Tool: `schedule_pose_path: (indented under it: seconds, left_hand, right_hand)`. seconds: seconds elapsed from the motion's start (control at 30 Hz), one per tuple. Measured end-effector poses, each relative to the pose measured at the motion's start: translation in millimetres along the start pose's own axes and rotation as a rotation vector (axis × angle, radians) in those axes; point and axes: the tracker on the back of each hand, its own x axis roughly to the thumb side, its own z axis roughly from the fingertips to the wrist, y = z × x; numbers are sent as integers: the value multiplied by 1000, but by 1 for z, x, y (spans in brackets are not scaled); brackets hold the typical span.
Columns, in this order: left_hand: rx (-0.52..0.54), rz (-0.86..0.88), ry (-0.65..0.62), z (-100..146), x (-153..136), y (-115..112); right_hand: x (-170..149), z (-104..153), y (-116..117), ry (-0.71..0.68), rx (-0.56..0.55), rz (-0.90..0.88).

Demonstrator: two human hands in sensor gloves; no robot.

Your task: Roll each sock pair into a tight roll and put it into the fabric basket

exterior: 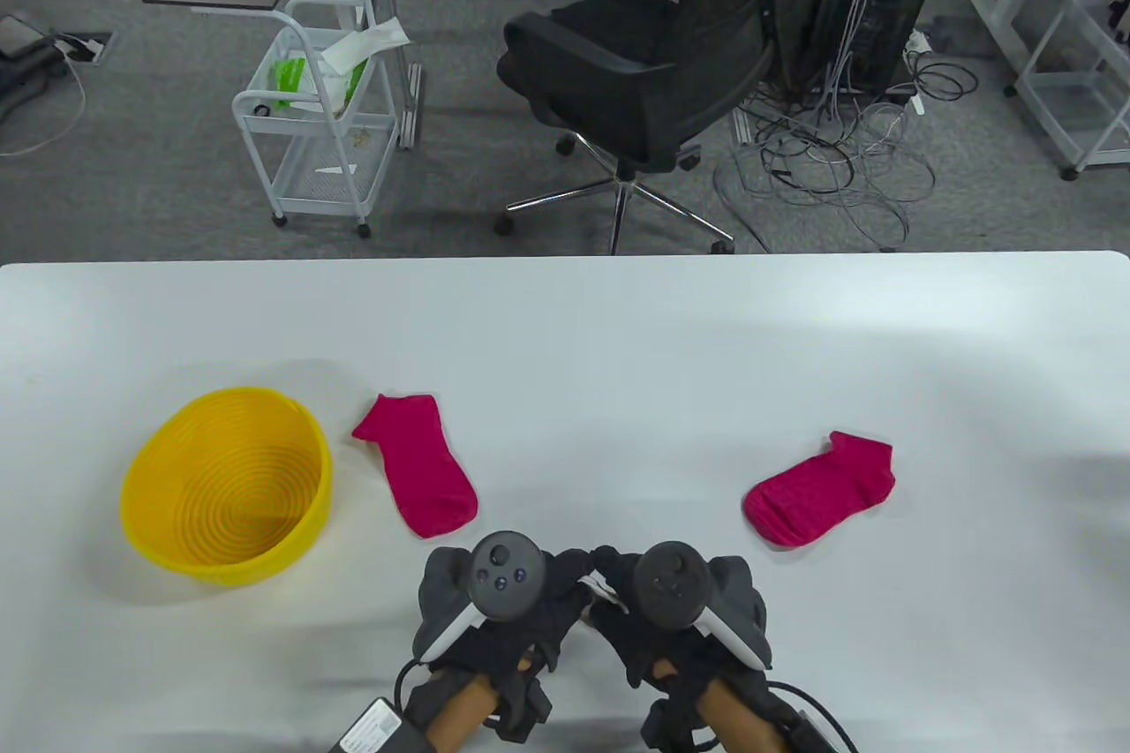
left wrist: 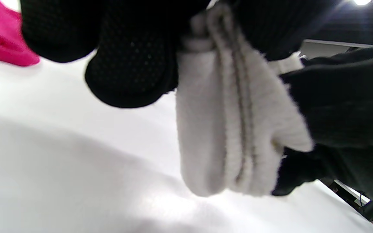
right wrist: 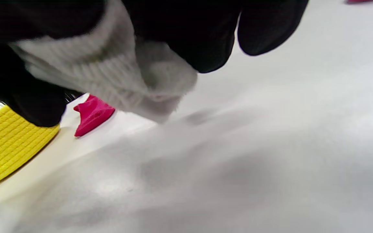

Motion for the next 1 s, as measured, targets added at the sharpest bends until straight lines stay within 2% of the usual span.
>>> schedule_pose_path:
  seconds: [0.13, 0.2, 0.3, 0.4, 0.53, 0.83, 1.0]
  left_hand:
    - [66, -61, -85, 5, 14, 3]
    - [85, -55, -123, 7, 18, 7]
    - [120, -4, -150, 10, 20, 14]
    - [148, 55, -134, 11, 16, 21]
    - [185, 172, -58, 9, 2, 26]
    - [173, 305, 30, 1, -22, 27]
    - [174, 374, 52, -1, -33, 26]
  right_hand:
    - [-6, -5, 3, 103, 107, -30]
    - [-12, -7, 6, 158, 170, -92]
    - [-17, -8, 4, 189, 206, -223]
    - [-19, -6, -3, 192, 139, -374]
    - [-25, -3, -10, 218, 108, -612]
    - [-23, 3, -17, 102, 119, -782]
    - [-24, 1, -13, 42, 238, -903]
